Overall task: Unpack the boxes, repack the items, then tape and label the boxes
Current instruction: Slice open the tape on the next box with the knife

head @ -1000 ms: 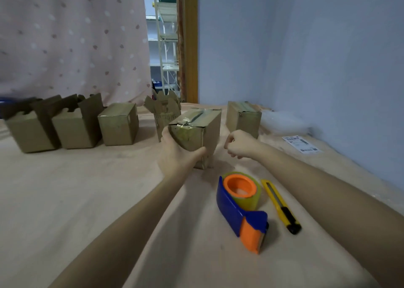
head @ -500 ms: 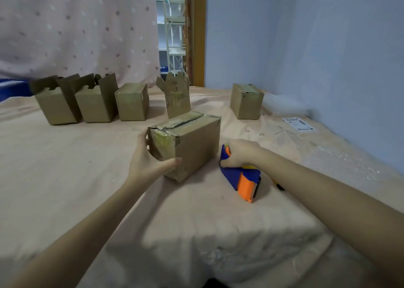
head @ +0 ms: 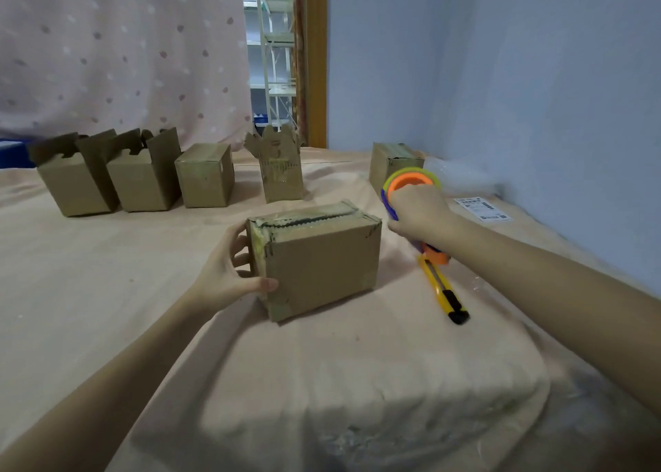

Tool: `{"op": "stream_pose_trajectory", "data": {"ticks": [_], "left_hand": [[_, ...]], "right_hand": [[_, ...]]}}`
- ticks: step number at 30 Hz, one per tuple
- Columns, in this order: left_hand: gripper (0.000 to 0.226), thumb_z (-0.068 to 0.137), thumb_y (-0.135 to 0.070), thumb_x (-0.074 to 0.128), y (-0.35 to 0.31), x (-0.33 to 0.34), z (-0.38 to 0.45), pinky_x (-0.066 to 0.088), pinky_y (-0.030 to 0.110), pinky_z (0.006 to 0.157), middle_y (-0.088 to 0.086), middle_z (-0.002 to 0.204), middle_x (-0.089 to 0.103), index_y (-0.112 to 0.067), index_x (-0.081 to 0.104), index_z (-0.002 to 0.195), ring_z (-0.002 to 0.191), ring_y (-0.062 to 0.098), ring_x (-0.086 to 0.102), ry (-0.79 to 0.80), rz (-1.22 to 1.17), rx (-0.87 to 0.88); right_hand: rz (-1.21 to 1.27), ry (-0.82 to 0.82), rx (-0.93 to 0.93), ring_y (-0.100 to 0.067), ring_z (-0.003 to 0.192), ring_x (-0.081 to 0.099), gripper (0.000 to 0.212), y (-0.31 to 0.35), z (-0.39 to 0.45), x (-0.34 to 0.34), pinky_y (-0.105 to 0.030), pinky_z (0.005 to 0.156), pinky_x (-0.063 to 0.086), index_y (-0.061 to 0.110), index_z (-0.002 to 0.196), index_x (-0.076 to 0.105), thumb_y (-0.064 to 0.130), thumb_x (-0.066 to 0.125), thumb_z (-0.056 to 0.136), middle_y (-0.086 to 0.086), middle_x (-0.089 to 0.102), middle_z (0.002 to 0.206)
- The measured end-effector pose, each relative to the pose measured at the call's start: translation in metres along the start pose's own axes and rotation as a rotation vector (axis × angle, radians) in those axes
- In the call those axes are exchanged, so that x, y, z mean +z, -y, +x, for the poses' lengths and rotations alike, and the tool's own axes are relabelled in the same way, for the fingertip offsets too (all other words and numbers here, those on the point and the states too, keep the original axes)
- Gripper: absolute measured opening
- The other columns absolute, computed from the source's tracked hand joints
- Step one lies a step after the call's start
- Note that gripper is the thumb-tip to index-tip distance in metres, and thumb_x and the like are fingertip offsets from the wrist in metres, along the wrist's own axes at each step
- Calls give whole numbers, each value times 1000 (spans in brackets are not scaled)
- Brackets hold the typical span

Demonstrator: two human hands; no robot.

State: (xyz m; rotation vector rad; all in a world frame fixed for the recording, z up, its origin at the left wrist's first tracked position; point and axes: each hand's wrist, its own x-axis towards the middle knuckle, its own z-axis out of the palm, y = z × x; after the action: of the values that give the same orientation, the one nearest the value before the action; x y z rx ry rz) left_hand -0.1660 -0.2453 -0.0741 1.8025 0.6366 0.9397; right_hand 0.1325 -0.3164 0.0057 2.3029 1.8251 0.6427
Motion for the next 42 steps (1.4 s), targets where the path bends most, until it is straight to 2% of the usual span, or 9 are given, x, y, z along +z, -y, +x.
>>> {"op": "stream_pose_trajectory", "data": {"ticks": [5, 9, 11, 15, 20, 23, 34, 39, 42], "left_hand": [[107, 45, -22, 85, 7, 3, 19, 53, 34, 84, 0, 132, 53, -31, 34, 138, 116, 18, 57, 180, -26, -28], [108, 45, -18, 83, 12, -1, 25, 51, 30, 89, -5, 132, 53, -35, 31, 138, 121, 11, 53, 256, -74, -64], [109, 46, -17, 83, 13, -4, 28, 50, 31, 92, -9, 132, 54, -35, 30, 140, 124, 12, 51, 281, -66, -72], [112, 47, -17, 82, 9, -8, 31, 49, 31, 93, -13, 134, 53, -35, 26, 143, 125, 11, 50, 313, -34, -88], [112, 50, -17, 81, 5, -13, 32, 43, 36, 99, -9, 139, 50, -35, 24, 144, 128, 13, 48, 336, 17, -100], [108, 46, -15, 81, 3, -15, 31, 49, 36, 93, -6, 134, 54, -34, 32, 140, 124, 16, 51, 324, 22, -98], [112, 49, -19, 78, -10, -17, 7, 48, 36, 98, -12, 137, 49, -38, 23, 144, 126, 10, 48, 379, 51, -147], [137, 36, -36, 91, -17, -10, 0, 50, 15, 80, -40, 124, 41, -50, 6, 144, 111, -20, 47, 294, 25, -204], [134, 40, -40, 91, -19, 3, -3, 49, 16, 84, -34, 127, 36, -47, 8, 146, 116, -13, 45, 178, 79, -152]], "right_hand": [[-494, -59, -223, -13, 40, 49, 32, -25, 25, 50, -23, 51, 35, 22, 49, 55, 12, 83, 36, 6, 50, 43], [-575, -77, -410, -19, 78, 64, 16, -33, 25, 90, -27, 77, 47, 12, 92, 65, 4, 63, 78, -3, 69, 86], [-548, -134, -472, -22, 106, 60, 37, -41, 24, 103, -31, 97, 43, 10, 126, 55, 3, 45, 91, -5, 64, 118], [-424, -224, -521, -17, 82, 69, 44, -55, 20, 103, -27, 76, 53, 12, 112, 70, 13, 77, 68, 0, 74, 93], [-256, -171, -450, -28, 76, 68, 52, -68, 5, 110, -33, 67, 55, 5, 99, 71, 29, 89, 58, -10, 73, 86], [-252, -186, -463, -29, 75, 70, 48, -77, -7, 115, -36, 70, 57, 6, 88, 73, 11, 91, 44, -10, 73, 82], [205, -351, -3, -33, 65, 59, 18, -45, -60, 106, -31, 46, 44, 6, 63, 62, 9, 50, 76, -11, 59, 69], [323, 64, 275, -28, 88, 56, 28, -24, -79, 91, -29, 63, 39, 15, 81, 52, 42, 52, 89, -4, 56, 83], [338, 169, 271, -29, 96, 59, 34, -18, -80, 85, -32, 71, 45, 12, 98, 58, 45, 56, 88, -6, 62, 95]]}}
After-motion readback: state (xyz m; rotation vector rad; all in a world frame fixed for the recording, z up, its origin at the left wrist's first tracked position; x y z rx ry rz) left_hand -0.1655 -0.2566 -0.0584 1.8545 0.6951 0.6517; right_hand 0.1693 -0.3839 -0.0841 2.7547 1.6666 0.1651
